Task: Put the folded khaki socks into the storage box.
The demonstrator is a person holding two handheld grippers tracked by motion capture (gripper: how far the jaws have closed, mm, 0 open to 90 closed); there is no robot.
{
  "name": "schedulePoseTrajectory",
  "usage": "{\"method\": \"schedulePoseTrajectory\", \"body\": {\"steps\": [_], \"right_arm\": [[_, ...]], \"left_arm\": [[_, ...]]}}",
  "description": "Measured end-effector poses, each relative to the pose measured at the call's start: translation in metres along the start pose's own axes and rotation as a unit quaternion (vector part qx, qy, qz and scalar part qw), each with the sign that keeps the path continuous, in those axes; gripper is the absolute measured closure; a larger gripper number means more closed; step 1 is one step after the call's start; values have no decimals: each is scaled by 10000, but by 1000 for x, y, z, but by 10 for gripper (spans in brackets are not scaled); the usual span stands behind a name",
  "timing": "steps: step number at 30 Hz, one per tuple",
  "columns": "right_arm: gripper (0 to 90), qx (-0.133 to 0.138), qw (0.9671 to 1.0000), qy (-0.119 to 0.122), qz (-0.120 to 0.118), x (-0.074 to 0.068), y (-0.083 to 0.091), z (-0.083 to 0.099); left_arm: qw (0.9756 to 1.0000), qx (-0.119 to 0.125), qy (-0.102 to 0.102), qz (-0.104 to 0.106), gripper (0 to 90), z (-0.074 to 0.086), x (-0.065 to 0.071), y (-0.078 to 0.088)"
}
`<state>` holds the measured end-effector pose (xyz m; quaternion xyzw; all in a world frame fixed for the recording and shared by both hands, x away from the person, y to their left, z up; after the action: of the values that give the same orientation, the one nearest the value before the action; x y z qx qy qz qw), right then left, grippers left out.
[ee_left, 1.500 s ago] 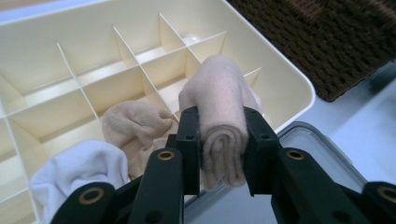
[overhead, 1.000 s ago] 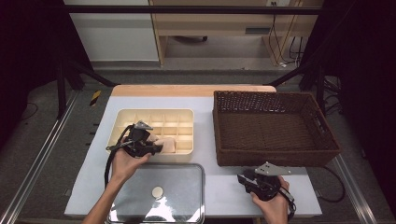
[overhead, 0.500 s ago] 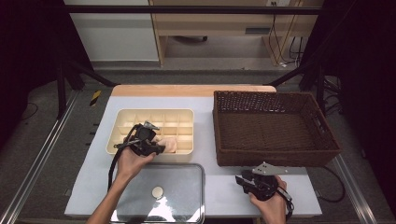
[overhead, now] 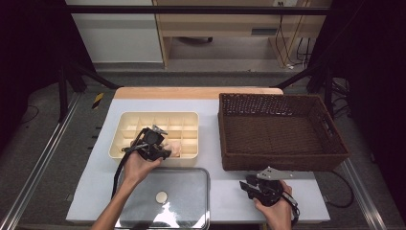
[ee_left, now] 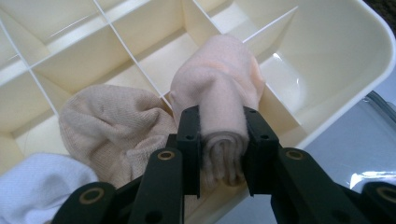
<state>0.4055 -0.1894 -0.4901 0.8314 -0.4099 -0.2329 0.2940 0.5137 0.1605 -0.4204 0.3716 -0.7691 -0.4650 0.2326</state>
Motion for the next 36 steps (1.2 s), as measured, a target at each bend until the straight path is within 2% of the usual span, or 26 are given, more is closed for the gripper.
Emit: {"method": "schedulePoseTrajectory", "body": {"steps": [4, 11, 18, 24, 28, 34, 36], "right_arm": [[660, -8, 10000, 12, -14, -1, 0, 0], [661, -43, 10000, 0, -29, -2, -1, 0], [661, -65, 10000, 6, -37, -3, -2, 0], [661, -59, 10000, 15, -43, -3, -2, 0], [661, -65, 10000, 55, -41, -4, -4, 0], [658, -95, 9999, 58, -55, -5, -5, 0], [653, -82, 9999, 46, -55, -5, -5, 0]], "left_arm": [[10000, -40, -39, 17, 706, -2, 1, -2], [9997, 19, 66, 239, 708, -2, -1, -10], [9998, -81, -11, 193, 707, -4, 0, -13], [9997, 110, 42, 234, 707, -1, 0, -14], [9999, 84, 18, 137, 706, -1, 3, -17], [9997, 123, 88, 212, 699, 0, 1, -17], [9993, 181, 195, 269, 692, 1, 0, -16]]}}
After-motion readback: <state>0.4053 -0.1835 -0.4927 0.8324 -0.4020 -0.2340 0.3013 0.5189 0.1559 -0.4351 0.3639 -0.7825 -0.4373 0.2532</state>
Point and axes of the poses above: each handheld gripper's, and its own axes: y roughly backward along the jaws, z roughly out of its underside, x roughly to its right, the point moved 2 cm from there along -y, roughly forward along the jaws, and after that the axes turned 5 degrees about -x, right-handed, at the moved point
